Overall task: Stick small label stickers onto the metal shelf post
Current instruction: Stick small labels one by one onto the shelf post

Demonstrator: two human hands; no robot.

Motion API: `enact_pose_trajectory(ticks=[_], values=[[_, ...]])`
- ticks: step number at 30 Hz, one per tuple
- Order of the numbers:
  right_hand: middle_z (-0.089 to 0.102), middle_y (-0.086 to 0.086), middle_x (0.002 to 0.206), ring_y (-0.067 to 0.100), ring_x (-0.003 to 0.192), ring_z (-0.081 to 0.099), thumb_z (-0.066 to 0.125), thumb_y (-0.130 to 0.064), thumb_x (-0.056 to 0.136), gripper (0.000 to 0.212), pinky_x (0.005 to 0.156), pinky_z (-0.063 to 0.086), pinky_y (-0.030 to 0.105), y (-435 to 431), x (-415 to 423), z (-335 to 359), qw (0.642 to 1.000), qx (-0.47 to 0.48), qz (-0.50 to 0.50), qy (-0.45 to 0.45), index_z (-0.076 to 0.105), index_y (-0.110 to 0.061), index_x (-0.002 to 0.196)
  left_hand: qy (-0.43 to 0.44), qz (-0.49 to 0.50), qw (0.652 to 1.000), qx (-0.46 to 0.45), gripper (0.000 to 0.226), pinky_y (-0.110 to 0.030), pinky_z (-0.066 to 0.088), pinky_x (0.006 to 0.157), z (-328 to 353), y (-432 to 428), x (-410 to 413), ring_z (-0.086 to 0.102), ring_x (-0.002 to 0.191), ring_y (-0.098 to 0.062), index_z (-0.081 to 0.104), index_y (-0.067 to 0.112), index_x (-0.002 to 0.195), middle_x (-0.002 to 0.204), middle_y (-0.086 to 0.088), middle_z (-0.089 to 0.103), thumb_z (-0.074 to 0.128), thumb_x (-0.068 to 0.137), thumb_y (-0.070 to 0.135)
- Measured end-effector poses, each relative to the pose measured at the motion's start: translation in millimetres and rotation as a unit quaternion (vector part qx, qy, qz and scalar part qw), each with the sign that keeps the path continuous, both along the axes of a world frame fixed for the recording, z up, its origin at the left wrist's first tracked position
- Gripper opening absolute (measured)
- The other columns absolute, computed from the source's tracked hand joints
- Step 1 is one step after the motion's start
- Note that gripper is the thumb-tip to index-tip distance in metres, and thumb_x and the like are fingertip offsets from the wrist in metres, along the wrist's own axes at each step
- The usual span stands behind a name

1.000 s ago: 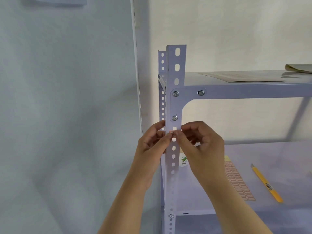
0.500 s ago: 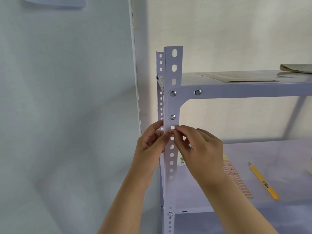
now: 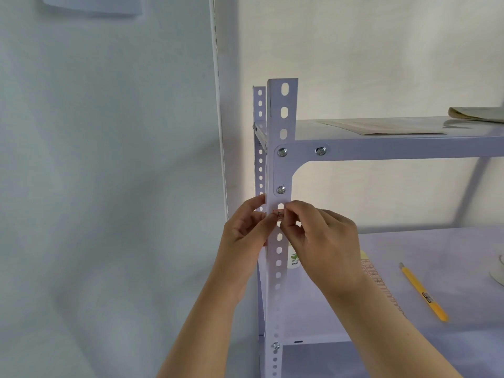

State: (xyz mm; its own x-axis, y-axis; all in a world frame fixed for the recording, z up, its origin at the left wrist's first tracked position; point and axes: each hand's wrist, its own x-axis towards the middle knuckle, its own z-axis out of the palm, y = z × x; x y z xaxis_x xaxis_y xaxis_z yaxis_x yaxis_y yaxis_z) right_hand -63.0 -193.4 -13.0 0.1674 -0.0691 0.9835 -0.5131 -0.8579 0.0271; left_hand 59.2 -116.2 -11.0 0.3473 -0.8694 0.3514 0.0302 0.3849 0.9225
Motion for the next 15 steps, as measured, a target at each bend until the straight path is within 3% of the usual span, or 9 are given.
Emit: enact_pose_trajectory(ticks=[6,9,12,15], values=[[0.053,0.002,0.047,0.022,0.038,0.041,0.055,-0.020,0.099,0.033,0.044,0.031,0.021,0.4,0.4,-1.0,1.000,0.007,-0.011,0.001,0.068,-0.004,0.074,-0.003,0.002,1.000,0.001,0.043,-0.065,0.049,0.090,1.0,0.6,-0.4,0.058,0.089,-0.034,0.071,0.028,0.123,0.100,-0.042,0.054,0.073,0.081,0.039],[0.059,0.003,0.052,0.023,0.042,0.048,0.063,-0.014,0.093,0.020,0.042,0.042,0.025,0.3,-0.8,-5.2,1.000,0.010,0.002,-0.001,0.072,-0.002,0.079,-0.006,0.005,1.000,-0.002,0.034,-0.055,0.052,0.086,1.3,1.2,-0.7,0.060,0.087,-0.032,0.073,0.028,0.120,0.099,-0.041,0.056,0.071,0.086,0.031],[0.069,0.003,0.063,0.020,0.050,0.058,0.066,-0.014,0.092,0.017,0.050,0.049,0.026,3.2,-3.9,-9.3,1.000,0.000,0.015,0.006,0.075,-0.002,0.086,-0.003,0.006,1.000,-0.004,0.034,-0.046,0.051,0.083,1.4,1.2,-0.8,0.061,0.085,-0.031,0.074,0.027,0.119,0.099,-0.040,0.057,0.070,0.085,0.030],[0.067,0.003,0.063,0.022,0.051,0.058,0.065,-0.012,0.092,0.015,0.047,0.049,0.029,4.1,-3.3,-8.4,1.000,0.012,0.012,0.007,0.073,-0.001,0.084,-0.009,0.006,1.000,-0.003,0.033,-0.053,0.053,0.084,1.1,1.4,-0.3,0.061,0.085,-0.031,0.073,0.029,0.118,0.098,-0.039,0.057,0.070,0.085,0.031]])
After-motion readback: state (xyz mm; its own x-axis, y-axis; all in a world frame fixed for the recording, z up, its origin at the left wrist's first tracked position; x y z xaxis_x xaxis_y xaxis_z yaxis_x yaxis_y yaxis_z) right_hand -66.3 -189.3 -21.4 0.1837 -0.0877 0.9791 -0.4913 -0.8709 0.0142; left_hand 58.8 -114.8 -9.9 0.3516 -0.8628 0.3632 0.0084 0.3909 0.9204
